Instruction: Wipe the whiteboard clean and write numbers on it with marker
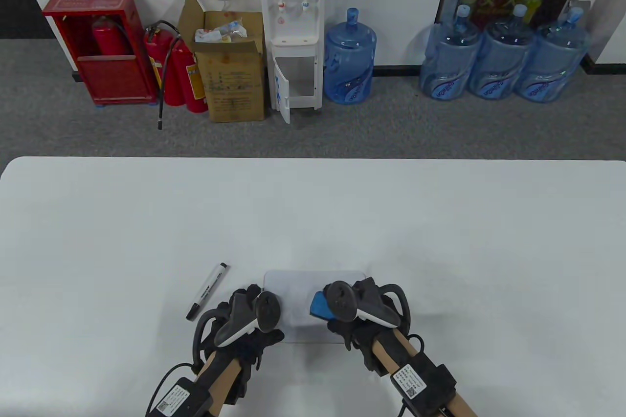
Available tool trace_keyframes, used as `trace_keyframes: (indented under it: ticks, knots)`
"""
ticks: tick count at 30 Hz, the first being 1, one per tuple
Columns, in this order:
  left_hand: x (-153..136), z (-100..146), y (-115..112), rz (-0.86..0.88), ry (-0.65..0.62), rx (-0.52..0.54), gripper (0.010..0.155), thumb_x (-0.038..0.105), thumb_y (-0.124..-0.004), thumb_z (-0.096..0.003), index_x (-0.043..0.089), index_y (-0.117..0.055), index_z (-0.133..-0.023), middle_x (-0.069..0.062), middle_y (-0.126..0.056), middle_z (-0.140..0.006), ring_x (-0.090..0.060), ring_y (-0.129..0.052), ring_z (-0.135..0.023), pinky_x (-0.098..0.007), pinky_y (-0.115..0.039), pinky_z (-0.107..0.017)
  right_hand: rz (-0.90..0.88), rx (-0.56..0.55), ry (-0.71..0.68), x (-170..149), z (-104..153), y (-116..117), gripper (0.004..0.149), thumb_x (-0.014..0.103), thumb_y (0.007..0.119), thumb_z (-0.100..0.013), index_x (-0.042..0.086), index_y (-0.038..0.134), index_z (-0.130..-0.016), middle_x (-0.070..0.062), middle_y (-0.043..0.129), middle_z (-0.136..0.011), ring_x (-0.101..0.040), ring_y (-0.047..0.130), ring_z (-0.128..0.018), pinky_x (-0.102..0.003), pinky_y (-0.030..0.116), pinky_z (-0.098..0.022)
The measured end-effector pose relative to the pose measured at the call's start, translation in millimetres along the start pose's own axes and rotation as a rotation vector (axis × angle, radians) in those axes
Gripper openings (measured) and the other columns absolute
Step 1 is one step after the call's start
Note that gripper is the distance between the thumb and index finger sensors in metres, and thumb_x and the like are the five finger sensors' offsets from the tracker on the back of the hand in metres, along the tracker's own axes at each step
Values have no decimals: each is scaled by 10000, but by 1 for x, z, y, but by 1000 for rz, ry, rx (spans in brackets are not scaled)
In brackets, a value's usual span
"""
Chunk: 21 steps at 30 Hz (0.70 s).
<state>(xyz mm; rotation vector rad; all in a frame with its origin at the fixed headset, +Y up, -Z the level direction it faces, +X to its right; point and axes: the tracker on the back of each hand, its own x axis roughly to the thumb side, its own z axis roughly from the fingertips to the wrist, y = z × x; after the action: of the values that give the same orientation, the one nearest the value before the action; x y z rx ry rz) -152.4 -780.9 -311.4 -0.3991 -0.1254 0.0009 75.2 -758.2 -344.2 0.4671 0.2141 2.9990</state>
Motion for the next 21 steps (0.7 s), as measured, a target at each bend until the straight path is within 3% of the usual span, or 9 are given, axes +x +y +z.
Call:
trace_keyframes:
  ticks: [4,9,15,21]
  knots:
    - [0,0,-1,14,2,-7,791,599,-635,-405,363,-366,-1111,-44,-269,-1256,-409,-352,-1160,-665,-389,-811,-22,-20,93,-9,-14,-3,702,452,929,-371,206,725,-996,-119,745,-968,-346,856,-767,-593,635,-613]
    - [0,0,0,11,5,-9,789,597,-633,-406,362,-365,-1110,-47,-267,-1256,-410,-352,-1160,-665,-389,-812,89,-51,119,16,-32,-1,716,471,894,-381,172,702,-1003,-135,741,-960,-345,867,-752,-589,648,-602]
    - [0,-1,0,8,5,-6,791,598,-632,-404,360,-366,-1111,-45,-269,-1257,-412,-355,-1160,-666,-390,-811,138,-62,-23,61,-35,6,714,482,874,-389,171,691,-1005,-131,741,-959,-339,874,-744,-583,661,-590]
    - [0,-1,0,-2,8,-4,790,597,-627,-405,354,-367,-1111,-48,-273,-1257,-414,-362,-1161,-667,-396,-808,139,-18,-161,74,-14,9,707,473,887,-389,206,679,-1010,-103,726,-984,-331,860,-777,-584,650,-610]
